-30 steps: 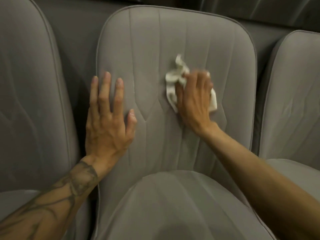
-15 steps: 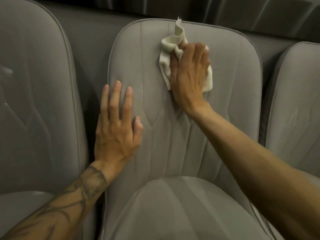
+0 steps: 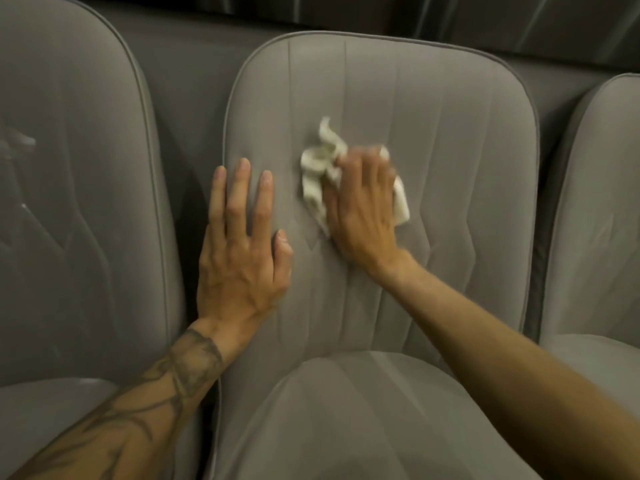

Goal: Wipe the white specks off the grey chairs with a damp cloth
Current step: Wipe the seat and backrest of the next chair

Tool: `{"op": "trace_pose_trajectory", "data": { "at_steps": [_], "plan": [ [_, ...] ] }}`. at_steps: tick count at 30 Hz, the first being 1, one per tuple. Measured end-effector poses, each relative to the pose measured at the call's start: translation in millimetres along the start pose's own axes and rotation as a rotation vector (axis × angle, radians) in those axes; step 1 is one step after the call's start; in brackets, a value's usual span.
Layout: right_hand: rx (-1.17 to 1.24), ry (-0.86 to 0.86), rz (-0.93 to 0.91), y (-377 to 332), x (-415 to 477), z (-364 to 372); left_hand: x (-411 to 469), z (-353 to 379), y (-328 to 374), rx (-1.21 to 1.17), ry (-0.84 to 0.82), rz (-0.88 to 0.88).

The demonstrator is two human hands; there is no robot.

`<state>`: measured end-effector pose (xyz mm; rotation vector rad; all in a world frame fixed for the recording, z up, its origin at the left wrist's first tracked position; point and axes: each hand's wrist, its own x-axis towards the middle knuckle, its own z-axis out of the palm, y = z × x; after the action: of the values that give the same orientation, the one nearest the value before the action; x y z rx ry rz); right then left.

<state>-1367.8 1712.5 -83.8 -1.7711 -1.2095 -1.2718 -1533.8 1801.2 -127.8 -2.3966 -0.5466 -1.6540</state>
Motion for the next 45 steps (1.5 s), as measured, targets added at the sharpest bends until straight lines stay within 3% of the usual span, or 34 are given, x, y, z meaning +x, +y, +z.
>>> {"op": "trace_pose_trajectory", "data": {
  "at_steps": [3, 5, 9, 12, 15, 18, 20, 23, 25, 26, 29, 31, 33, 35, 37, 42, 45],
  "plan": [
    [0.029, -0.201, -0.222, 6, -56, -10, 0, -1, 0, 0.005, -0.008, -0.007],
    [-0.011, -0.205, -0.285, 17, -46, -15, 1, -2, 1, -0.004, -0.009, -0.008],
    [-0.063, 0.005, -0.019, 24, -7, -6, 1, -2, 1, -0.007, -0.003, -0.002],
    [-0.022, 0.019, 0.126, 9, -51, 5, 0, -1, 2, -0.011, 0.006, 0.003],
    [0.015, -0.173, -0.024, -6, -123, 2, 0, -1, 2, -0.012, 0.009, 0.002],
    [-0.002, -0.248, -0.211, 13, -122, -6, -1, -2, 2, -0.019, 0.01, -0.007],
    [-0.052, -0.14, -0.149, 29, -85, -5, -1, -1, 2, -0.027, 0.015, -0.002],
    [-0.093, 0.048, 0.124, 30, -54, 3, -1, 0, 1, -0.039, 0.021, -0.002],
    [-0.058, 0.026, 0.15, 15, -89, 8, -1, 0, 2, -0.05, 0.024, -0.001],
    [-0.034, -0.066, 0.071, 7, -119, 8, -1, 0, 2, -0.05, 0.026, 0.001],
    [-0.041, -0.4, -0.428, 6, -185, -7, -1, -1, 2, -0.05, 0.017, -0.003],
    [-0.018, -0.44, -0.578, 21, -165, -10, -1, -2, 2, -0.05, 0.021, -0.007],
    [-0.006, -0.274, -0.408, 27, -124, -2, 0, 0, 2, -0.048, 0.027, -0.001],
    [-0.017, -0.082, -0.096, 22, -93, 5, -2, 1, 0, -0.042, 0.027, -0.008],
    [-0.005, -0.023, 0.074, 5, -102, 13, -3, 2, 1, -0.034, 0.027, -0.016],
    [0.035, -0.342, -0.201, -21, -175, 8, 0, 0, 0, -0.008, 0.013, -0.026],
    [0.033, -0.316, -0.19, -26, -143, -3, 0, -7, 3, -0.018, -0.034, -0.033]
  ]
}}
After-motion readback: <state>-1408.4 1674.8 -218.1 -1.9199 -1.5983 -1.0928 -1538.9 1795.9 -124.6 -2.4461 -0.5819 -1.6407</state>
